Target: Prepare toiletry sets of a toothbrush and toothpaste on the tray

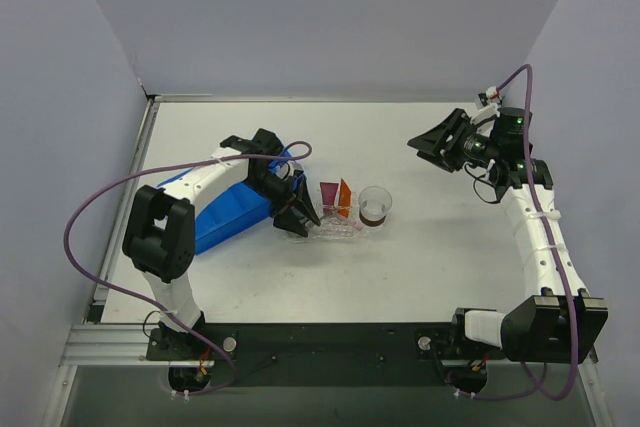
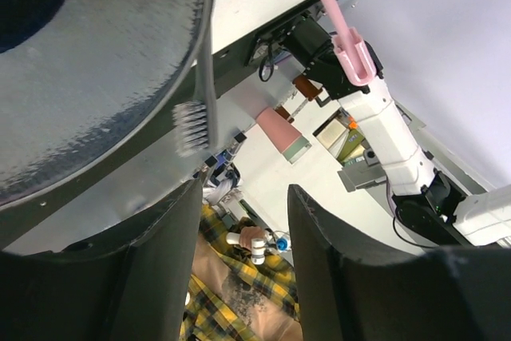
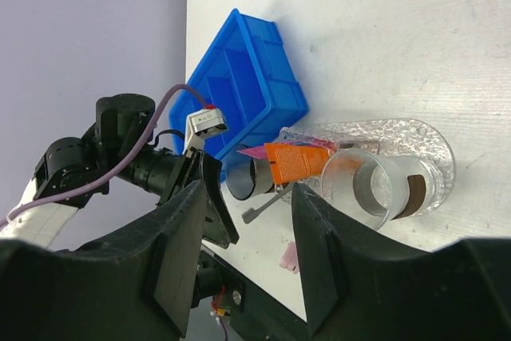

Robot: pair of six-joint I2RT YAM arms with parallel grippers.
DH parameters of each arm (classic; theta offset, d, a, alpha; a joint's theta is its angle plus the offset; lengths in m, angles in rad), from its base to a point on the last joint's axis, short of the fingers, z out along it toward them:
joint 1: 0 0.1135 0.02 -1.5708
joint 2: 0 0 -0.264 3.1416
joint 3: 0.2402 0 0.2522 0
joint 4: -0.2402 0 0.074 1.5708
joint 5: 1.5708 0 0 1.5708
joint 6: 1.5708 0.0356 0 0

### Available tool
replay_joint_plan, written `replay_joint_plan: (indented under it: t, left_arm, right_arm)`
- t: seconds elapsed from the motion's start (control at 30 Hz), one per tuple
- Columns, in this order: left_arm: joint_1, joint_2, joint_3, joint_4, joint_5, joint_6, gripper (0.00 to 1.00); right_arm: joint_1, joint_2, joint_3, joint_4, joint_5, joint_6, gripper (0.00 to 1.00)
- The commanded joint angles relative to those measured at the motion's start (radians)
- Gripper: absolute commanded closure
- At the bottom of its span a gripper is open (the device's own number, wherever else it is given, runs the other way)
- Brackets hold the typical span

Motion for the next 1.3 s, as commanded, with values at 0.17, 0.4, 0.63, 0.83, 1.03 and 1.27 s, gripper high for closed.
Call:
replay_joint_plan:
  t: [0.17,0.4,0.63,0.83,1.03,1.27]
  left_arm:
    - [0.032,-0.112,0.075,-0.099,-0.131,0.114,0.42]
    - [0.073,-0.199,0.088,-0.105,-0.246,0.151,0.42]
    - [0.122,-0.348,0.083,-0.002,-0.423,0.145,0.41]
    - [0.15,-0.518,0.048,0.137,-0.595,0.128,0.41]
    - [0.153,-0.697,-0.029,0.31,-0.829,0.112,0.38]
    - [0.155,-0.889,-0.174,0.476,-1.015,0.145,0.3]
  right_arm:
    - [-0.016,-0.035,-0.003,0.033,-0.024,-0.01,0.58]
    - [-0.023,-0.072,0.032,-0.051,0.028,-0.075,0.58]
    - [-0.028,-0.124,0.076,-0.166,0.124,-0.174,0.58]
    - [-0.028,-0.178,0.113,-0.269,0.216,-0.256,0.58]
    - [-0.027,-0.242,0.092,-0.289,0.258,-0.274,0.58]
    - [-0.027,-0.322,0.014,-0.289,0.298,-0.286,0.58]
